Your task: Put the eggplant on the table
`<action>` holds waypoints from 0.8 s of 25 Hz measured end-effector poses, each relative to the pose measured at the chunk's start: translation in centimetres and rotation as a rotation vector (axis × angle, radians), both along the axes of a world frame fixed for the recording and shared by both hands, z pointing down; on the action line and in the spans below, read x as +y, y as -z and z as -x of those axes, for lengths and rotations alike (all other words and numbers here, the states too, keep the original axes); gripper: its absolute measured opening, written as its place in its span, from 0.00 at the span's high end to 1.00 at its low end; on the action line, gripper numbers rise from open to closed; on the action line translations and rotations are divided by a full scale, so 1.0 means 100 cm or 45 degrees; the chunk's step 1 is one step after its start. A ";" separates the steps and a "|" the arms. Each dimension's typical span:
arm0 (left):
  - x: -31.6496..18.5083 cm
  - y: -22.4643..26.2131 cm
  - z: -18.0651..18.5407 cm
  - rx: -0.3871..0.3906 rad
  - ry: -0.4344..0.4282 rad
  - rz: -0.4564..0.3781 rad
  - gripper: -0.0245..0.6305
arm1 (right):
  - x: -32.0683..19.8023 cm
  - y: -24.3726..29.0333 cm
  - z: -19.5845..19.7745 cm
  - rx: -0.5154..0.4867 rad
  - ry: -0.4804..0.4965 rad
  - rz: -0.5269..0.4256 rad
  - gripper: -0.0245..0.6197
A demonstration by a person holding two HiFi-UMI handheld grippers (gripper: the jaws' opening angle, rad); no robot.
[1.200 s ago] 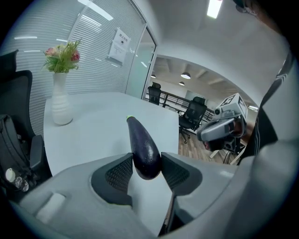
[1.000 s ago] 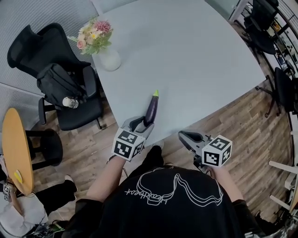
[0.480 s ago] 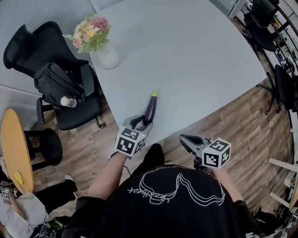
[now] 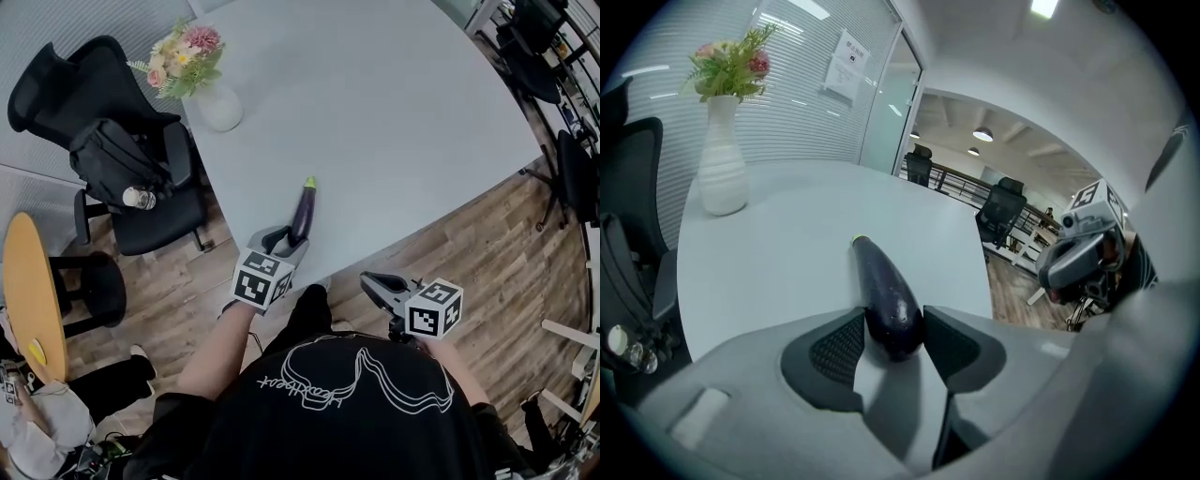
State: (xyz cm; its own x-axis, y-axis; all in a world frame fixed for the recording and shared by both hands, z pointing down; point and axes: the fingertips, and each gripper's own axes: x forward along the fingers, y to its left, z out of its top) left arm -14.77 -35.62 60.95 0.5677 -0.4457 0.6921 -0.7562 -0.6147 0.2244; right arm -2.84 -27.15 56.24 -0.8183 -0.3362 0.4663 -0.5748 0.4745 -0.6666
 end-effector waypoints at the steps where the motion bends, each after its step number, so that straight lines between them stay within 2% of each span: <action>1: 0.000 0.000 0.000 0.003 0.002 0.000 0.67 | 0.001 -0.001 0.000 -0.002 0.001 0.004 0.95; 4: 0.001 0.001 -0.001 0.003 0.003 -0.004 0.66 | 0.003 -0.002 -0.002 -0.010 -0.001 0.015 0.95; 7: 0.004 -0.001 -0.001 -0.004 0.011 0.000 0.60 | 0.005 -0.003 -0.005 -0.017 -0.008 0.020 0.95; 11: 0.006 -0.001 0.001 0.018 0.067 0.014 0.58 | 0.009 -0.001 -0.008 -0.038 -0.024 0.024 0.95; 14: 0.008 0.010 0.002 0.036 0.095 -0.014 0.57 | 0.011 0.005 -0.009 -0.050 -0.026 0.013 0.95; 17: 0.012 0.021 0.005 0.056 0.123 -0.036 0.56 | 0.013 0.012 -0.012 -0.050 -0.024 -0.023 0.95; 20: 0.020 0.040 0.007 0.118 0.176 -0.049 0.56 | 0.014 0.030 -0.014 -0.082 -0.015 -0.110 0.95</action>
State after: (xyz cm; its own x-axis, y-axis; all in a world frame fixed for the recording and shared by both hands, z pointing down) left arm -15.50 -33.64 56.92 0.5593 -0.5495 0.6207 -0.8115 -0.5155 0.2750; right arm -1.40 -25.77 53.27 -0.8413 -0.3826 0.3818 -0.5380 0.5251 -0.6594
